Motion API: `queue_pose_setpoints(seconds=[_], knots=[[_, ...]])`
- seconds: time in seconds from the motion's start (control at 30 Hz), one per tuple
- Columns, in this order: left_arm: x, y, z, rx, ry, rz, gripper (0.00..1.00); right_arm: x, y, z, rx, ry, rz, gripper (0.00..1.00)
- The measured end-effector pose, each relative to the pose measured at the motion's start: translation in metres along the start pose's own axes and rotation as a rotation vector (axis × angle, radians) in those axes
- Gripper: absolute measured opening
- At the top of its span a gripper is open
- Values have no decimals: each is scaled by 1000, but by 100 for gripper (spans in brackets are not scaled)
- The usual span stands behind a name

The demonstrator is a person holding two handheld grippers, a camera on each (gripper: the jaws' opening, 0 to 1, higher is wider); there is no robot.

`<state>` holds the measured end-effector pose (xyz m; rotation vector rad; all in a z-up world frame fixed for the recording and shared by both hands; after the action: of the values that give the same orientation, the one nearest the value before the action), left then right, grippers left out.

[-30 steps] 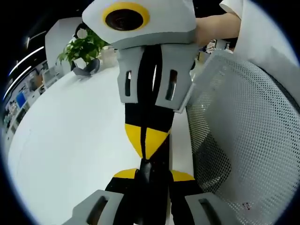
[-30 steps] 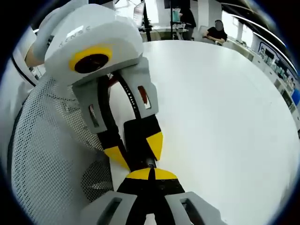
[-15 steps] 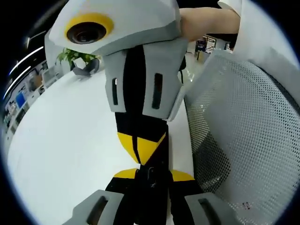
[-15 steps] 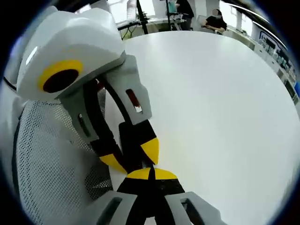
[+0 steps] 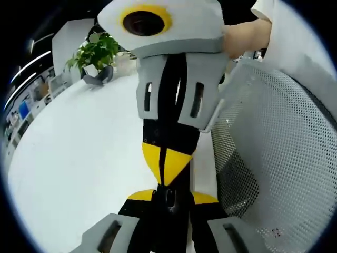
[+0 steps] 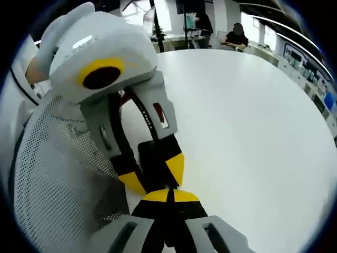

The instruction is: Press the specified remote control buttons in sequence, fully releasing each button before pressing the next.

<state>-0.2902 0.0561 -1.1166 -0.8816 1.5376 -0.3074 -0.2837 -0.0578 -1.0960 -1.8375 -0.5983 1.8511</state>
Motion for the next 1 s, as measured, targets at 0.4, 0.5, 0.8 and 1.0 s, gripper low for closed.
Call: queue_pose_setpoints(seconds=[0.4, 0.5, 0.8, 1.0], knots=[[-1, -3, 0, 82, 13, 50, 25, 7, -7, 12, -164, 34, 70, 0], [-4, 2, 3, 26, 25, 30, 25, 7, -6, 11, -140, 45, 65, 0], [-7, 4, 4, 16, 36, 24, 24, 11, -13, 11, -145, 62, 111, 0], [-8, 5, 6, -4, 48, 18, 24, 8, -8, 6, -90, 36, 61, 0]])
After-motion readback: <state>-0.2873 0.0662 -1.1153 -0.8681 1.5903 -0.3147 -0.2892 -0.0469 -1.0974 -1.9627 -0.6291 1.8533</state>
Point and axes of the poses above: the point that each gripper's makers call its tool centre point, and the gripper's own axes: x roughly forward along the fingers, z roughly to its left, y roughly out of its underside, the point moved 10 cm from there along -x, roughly backward along the fingers, and after that the axes turned 13 degrees about -x, right-handed, at the moved point
